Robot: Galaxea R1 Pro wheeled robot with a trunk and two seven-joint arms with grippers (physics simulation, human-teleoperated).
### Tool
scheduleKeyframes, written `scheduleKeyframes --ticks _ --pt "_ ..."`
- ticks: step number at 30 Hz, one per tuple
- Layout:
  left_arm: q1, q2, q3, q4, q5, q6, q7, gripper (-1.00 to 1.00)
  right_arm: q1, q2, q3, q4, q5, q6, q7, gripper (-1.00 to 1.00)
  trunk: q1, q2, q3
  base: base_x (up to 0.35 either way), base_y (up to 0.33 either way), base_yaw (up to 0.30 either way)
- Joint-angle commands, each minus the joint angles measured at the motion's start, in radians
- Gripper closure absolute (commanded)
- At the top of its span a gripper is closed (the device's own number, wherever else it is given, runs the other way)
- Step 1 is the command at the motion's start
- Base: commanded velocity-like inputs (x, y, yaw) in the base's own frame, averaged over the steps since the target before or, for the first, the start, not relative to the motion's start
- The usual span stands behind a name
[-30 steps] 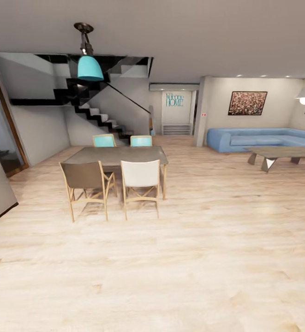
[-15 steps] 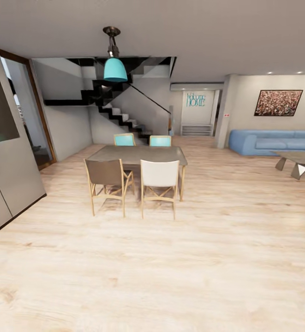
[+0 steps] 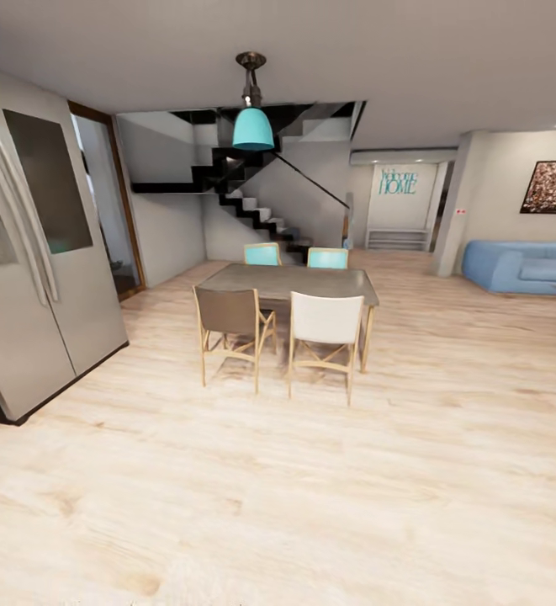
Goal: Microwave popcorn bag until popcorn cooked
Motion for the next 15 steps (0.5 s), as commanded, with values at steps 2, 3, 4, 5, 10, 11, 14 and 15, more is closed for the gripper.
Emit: scheduleKeyframes --ticks 2,3,4,5,10,11,14,15 --pt "0.000 0.000 0.002 -0.001 0.005 -0.001 0.001 -1.00 0.000 0.000 0.000 0.000 -0.001 -0.004 -0.002 -1.00 0.000 0.000 -0.001 0.000 0.000 0.280" --pt "0.000 0.000 0.003 -0.001 0.005 -0.001 0.001 -1.00 0.000 0.000 0.000 0.000 -0.001 -0.004 -0.002 -1.00 0.000 0.000 -0.001 0.000 0.000 0.280" --pt "0.000 0.000 0.003 -0.001 0.005 -0.001 0.001 -1.00 0.000 0.000 0.001 0.000 -0.001 -0.004 -0.002 -1.00 0.000 0.000 -0.001 0.000 0.000 0.280" --pt "0.000 0.000 0.002 -0.001 0.005 -0.001 0.001 -1.00 0.000 0.000 0.000 0.000 -0.001 -0.004 -0.002 -1.00 0.000 0.000 -0.001 0.000 0.000 0.280" --pt "0.000 0.000 0.003 -0.001 0.005 -0.001 0.001 -1.00 0.000 0.000 0.000 0.000 -0.002 -0.004 -0.002 -1.00 0.000 0.000 -0.001 0.000 0.000 0.280" --pt "0.000 0.000 0.003 -0.001 0.005 -0.001 0.001 -1.00 0.000 0.000 0.000 0.000 -0.002 -0.004 -0.002 -1.00 0.000 0.000 -0.001 0.000 0.000 0.280" --pt "0.000 0.000 0.003 -0.001 0.005 -0.001 0.001 -1.00 0.000 0.000 0.000 0.000 -0.001 -0.005 -0.002 -1.00 0.000 0.000 -0.001 0.000 0.000 0.280" --pt "0.000 0.000 0.003 -0.001 0.005 -0.001 0.001 -1.00 0.000 0.000 0.000 0.000 -0.002 -0.005 -0.002 -1.00 0.000 0.000 -0.001 0.000 0.000 0.280"
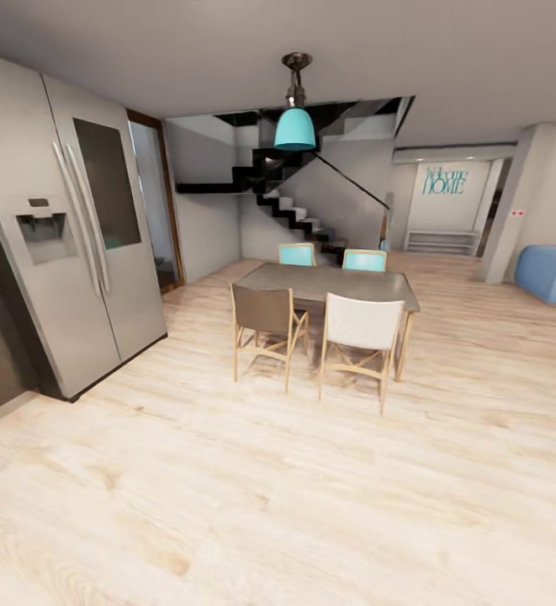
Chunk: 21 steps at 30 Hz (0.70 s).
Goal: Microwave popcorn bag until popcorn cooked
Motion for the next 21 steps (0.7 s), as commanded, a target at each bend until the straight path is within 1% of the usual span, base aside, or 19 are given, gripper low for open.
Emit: scheduleKeyframes --ticks 1,21 --pt "0.000 0.000 0.002 -0.001 0.005 -0.001 0.001 -1.00 0.000 0.000 0.000 0.000 -0.001 -0.003 -0.002 -1.00 0.000 0.000 -0.001 0.000 0.000 0.280" --pt "0.000 0.000 0.002 -0.001 0.005 -0.001 0.001 -1.00 0.000 0.000 0.000 0.001 -0.001 -0.004 -0.002 -1.00 0.000 0.000 -0.001 0.000 0.000 0.280"
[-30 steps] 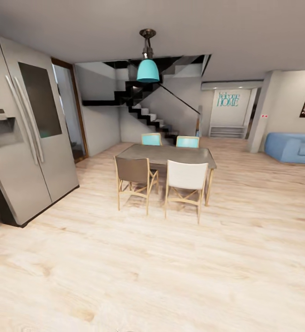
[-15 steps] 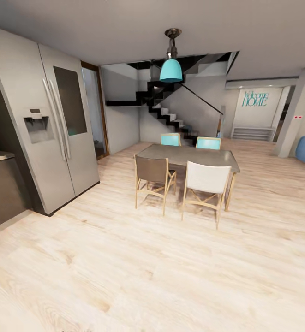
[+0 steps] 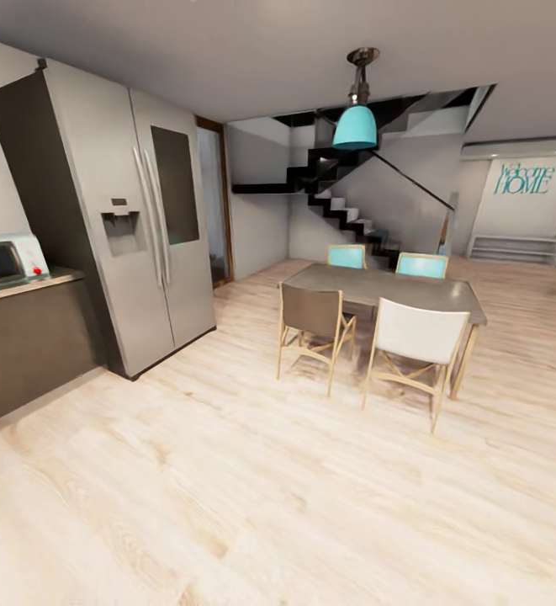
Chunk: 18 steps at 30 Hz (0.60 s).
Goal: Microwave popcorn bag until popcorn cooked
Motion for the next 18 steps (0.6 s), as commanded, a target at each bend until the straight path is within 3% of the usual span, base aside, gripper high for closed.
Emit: scheduleKeyframes --ticks 1,18 --pt "0.000 0.000 0.002 -0.001 0.005 -0.001 0.001 -1.00 0.000 0.000 0.000 0.000 -0.001 -0.004 -0.002 -1.00 0.000 0.000 -0.001 0.000 0.000 0.280" --pt "0.000 0.000 0.002 -0.001 0.008 0.000 0.001 -1.00 0.000 0.000 0.000 0.000 -0.001 -0.004 -0.002 -1.00 0.000 0.000 -0.001 0.000 0.000 0.280"
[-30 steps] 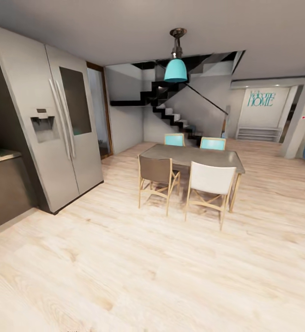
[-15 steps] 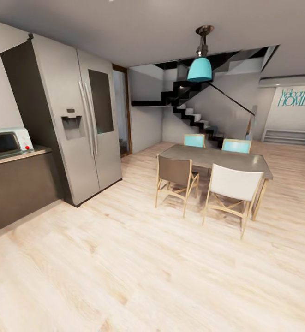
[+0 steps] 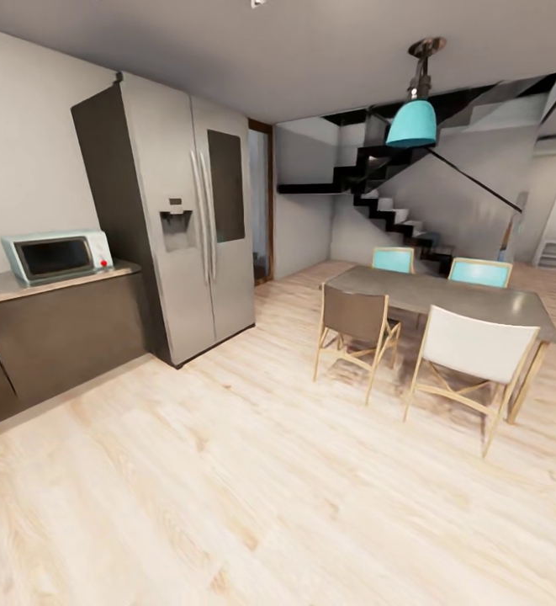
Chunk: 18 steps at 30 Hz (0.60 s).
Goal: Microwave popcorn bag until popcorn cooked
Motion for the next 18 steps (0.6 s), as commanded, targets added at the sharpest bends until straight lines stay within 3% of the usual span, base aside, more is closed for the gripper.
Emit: scheduleKeyframes --ticks 1,18 --pt "0.000 0.000 0.002 -0.001 0.004 -0.001 0.001 -1.00 0.000 0.000 0.000 0.000 -0.001 -0.003 -0.002 -1.00 0.000 0.000 -0.001 0.000 0.000 0.280" --pt "0.000 0.000 0.001 -0.001 0.005 -0.001 0.001 -1.00 0.000 0.000 0.000 0.000 -0.002 -0.003 -0.002 -1.00 0.000 0.000 -0.001 0.000 0.000 0.280"
